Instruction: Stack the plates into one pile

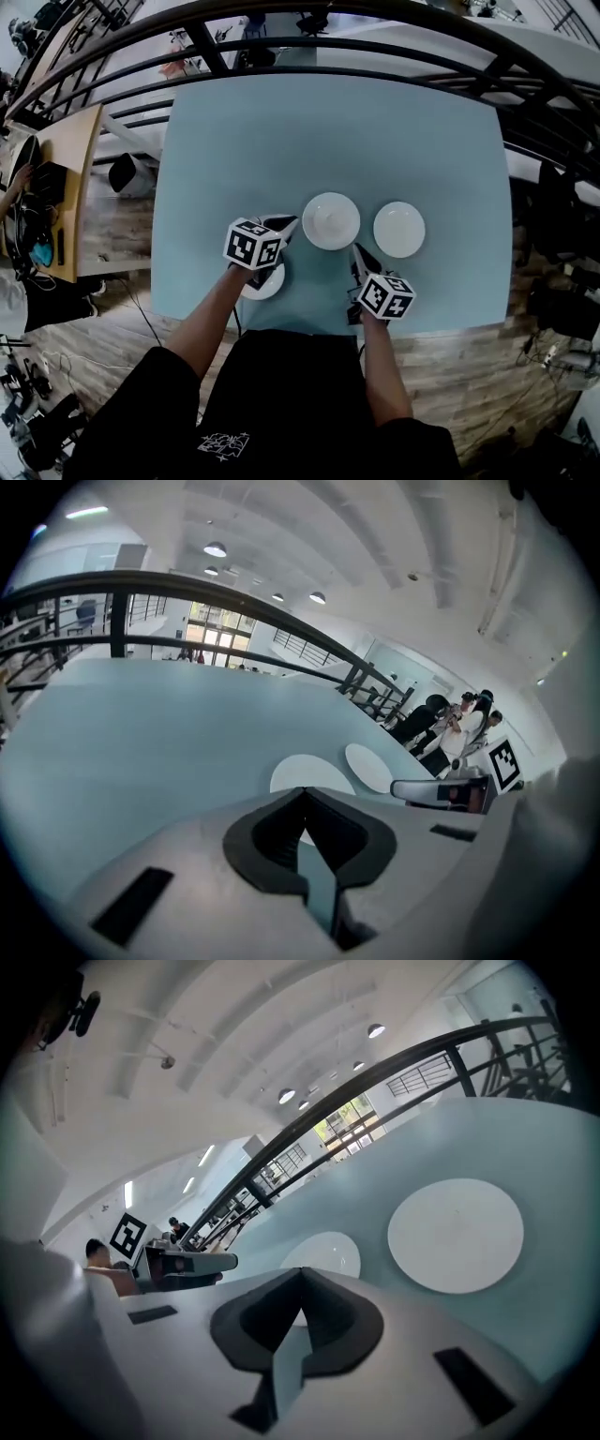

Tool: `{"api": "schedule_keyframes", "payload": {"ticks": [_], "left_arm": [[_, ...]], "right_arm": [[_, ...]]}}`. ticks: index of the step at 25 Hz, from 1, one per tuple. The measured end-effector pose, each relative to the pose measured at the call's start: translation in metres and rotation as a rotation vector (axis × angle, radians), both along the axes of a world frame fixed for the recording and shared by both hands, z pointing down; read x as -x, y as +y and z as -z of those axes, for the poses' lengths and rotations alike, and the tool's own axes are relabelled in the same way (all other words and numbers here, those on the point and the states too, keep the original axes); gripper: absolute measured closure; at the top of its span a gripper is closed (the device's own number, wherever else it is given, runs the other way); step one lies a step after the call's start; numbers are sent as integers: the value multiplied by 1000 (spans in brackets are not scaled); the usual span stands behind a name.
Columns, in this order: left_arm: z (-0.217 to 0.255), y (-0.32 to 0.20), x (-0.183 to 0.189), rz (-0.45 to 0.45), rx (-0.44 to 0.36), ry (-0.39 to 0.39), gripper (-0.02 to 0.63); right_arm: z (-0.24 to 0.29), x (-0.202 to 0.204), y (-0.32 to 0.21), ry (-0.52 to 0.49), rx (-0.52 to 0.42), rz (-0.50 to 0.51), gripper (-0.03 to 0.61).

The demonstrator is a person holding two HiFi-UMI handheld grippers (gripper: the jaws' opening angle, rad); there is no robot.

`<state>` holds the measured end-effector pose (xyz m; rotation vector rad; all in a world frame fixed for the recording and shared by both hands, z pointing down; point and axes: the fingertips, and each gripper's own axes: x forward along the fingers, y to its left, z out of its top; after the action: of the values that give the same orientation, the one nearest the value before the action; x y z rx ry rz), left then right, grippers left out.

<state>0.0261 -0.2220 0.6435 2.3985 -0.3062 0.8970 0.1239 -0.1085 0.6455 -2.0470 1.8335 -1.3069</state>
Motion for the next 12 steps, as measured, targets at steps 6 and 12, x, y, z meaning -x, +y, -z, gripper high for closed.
{"api": "schedule_keyframes", "payload": {"ticks": [6, 12], "left_arm": [[-28, -12, -11, 28, 137, 8, 606], [-48, -19, -21, 20, 240, 7, 604]], "right_arm": [[-29, -4, 7, -89, 34, -95, 572], [-47, -8, 7, -193, 30, -166, 572]]}}
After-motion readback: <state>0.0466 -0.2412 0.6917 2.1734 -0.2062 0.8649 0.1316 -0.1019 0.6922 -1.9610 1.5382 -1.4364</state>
